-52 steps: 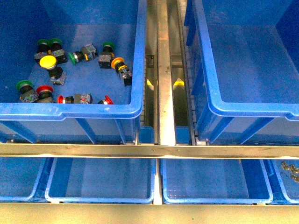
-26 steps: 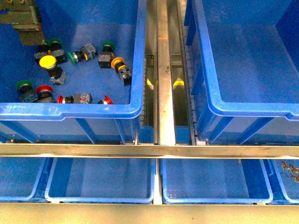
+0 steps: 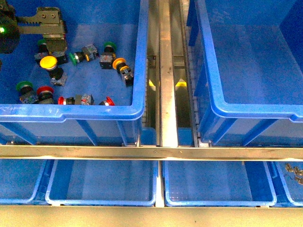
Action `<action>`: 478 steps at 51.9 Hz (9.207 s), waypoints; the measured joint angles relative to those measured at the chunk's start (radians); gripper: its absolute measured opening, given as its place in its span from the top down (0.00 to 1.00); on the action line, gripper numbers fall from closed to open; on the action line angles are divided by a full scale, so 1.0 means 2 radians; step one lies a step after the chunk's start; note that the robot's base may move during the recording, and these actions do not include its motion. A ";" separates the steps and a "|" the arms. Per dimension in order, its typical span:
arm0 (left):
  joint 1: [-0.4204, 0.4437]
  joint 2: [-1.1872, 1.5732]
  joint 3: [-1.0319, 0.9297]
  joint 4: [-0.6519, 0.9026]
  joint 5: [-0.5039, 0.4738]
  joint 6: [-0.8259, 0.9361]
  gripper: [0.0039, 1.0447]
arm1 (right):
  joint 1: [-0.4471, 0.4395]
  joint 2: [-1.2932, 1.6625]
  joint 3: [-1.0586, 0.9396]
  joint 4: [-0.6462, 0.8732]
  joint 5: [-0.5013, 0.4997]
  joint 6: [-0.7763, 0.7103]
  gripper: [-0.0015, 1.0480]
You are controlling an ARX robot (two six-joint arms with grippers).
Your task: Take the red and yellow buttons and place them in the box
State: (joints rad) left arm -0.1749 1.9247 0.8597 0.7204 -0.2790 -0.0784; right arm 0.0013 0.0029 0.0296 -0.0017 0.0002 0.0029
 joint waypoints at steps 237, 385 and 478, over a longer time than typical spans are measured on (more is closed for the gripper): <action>0.017 0.248 0.266 -0.151 -0.079 -0.020 0.68 | 0.000 0.000 0.000 0.000 0.000 0.000 0.07; 0.123 -0.702 -0.288 -0.336 0.129 -0.051 0.68 | 0.000 0.000 0.000 0.000 0.000 0.000 0.07; -0.109 -0.069 -0.073 0.229 0.450 -0.488 0.68 | -0.008 0.149 0.092 0.142 0.159 -0.022 0.07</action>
State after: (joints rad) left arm -0.3920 1.7866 0.7128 1.1778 0.6216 -1.0542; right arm -0.0143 0.3016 0.2134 0.2821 0.3183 -0.0418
